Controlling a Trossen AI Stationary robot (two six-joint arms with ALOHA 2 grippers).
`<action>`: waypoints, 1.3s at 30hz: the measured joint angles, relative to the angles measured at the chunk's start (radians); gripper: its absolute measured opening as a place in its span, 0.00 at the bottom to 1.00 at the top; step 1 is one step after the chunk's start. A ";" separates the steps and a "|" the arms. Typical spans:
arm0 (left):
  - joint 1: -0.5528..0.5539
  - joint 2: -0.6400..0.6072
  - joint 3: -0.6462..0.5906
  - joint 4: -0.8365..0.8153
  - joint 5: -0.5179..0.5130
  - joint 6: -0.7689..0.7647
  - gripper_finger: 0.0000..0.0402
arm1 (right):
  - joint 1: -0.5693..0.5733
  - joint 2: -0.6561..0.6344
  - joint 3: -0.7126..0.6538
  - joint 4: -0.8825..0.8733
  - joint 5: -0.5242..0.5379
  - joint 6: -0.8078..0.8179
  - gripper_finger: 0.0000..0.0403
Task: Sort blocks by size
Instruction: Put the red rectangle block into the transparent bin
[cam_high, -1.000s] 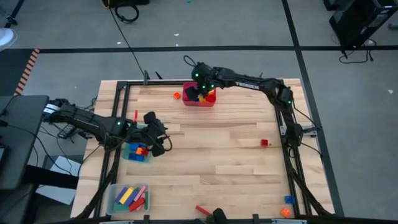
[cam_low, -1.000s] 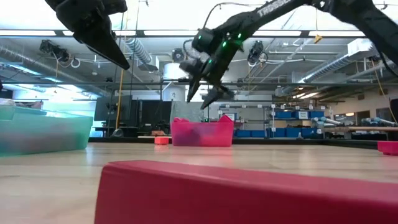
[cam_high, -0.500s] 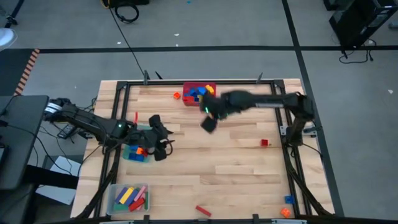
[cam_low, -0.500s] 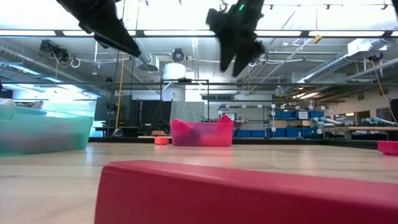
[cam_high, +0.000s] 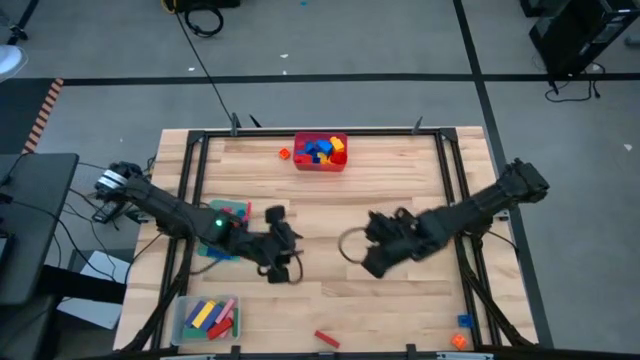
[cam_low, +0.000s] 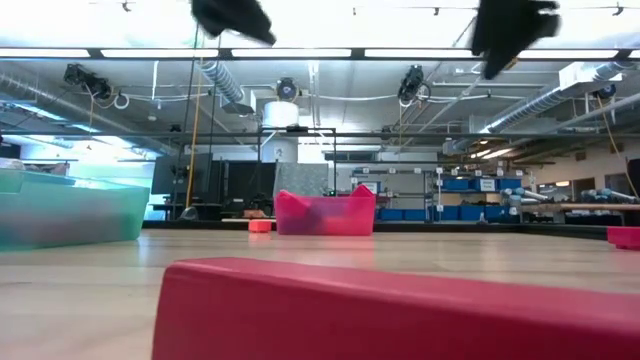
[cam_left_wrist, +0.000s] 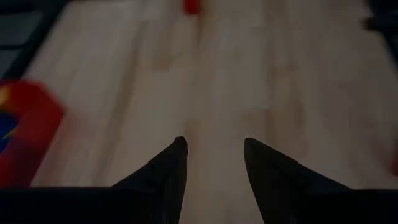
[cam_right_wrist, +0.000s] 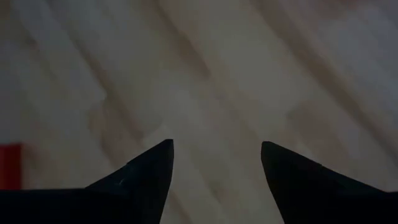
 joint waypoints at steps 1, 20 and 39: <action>-0.012 0.032 0.040 -0.012 0.016 0.017 0.42 | 0.031 -0.012 -0.016 -0.001 0.006 0.037 0.64; -0.231 0.727 0.640 -0.123 0.206 0.150 0.42 | 0.303 -0.036 -0.112 0.012 0.070 0.356 0.62; -0.239 0.887 0.644 -0.010 0.321 0.120 0.40 | 0.391 -0.036 -0.112 0.025 0.093 0.486 0.61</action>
